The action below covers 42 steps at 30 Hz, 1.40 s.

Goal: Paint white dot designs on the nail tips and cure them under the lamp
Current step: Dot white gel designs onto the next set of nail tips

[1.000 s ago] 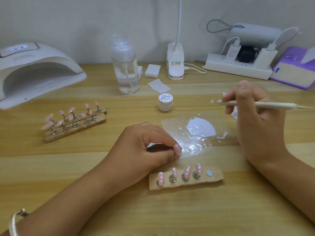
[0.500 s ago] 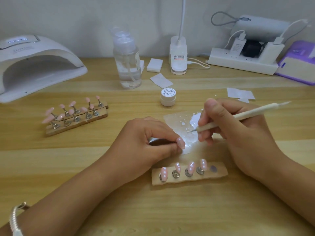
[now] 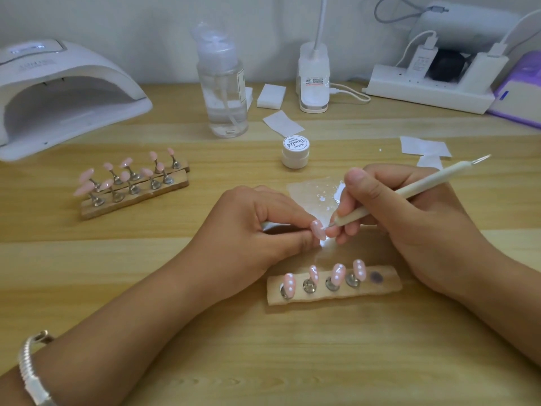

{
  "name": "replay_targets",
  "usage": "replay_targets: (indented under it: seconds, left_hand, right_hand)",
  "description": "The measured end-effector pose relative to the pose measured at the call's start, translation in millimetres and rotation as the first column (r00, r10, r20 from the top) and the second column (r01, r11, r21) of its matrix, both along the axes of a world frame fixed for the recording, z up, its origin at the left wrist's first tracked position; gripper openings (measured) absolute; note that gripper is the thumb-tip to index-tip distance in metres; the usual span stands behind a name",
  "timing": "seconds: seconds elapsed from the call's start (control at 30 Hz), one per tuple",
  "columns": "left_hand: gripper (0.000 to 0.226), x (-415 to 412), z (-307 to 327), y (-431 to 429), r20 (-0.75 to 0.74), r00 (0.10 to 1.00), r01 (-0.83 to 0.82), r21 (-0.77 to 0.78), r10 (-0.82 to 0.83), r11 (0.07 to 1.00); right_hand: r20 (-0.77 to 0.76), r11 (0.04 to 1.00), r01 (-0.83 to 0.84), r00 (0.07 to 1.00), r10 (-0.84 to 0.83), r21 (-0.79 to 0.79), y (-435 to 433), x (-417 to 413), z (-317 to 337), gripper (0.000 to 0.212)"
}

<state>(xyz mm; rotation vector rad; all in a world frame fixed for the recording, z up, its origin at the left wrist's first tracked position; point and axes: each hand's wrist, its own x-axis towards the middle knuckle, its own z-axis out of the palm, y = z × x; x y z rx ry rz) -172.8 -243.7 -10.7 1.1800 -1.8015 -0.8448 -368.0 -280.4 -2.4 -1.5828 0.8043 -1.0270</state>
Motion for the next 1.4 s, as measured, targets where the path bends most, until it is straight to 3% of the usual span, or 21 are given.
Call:
replay_targets:
  seconds: [1.4]
  left_hand:
    - [0.012, 1.7, -3.0, -1.4, 0.011, 1.0, 0.007, 0.001, -0.008, 1.0]
  right_hand:
    - [0.024, 1.0, -0.002, 1.0, 0.002, -0.001, 0.5, 0.2, -0.6, 0.038]
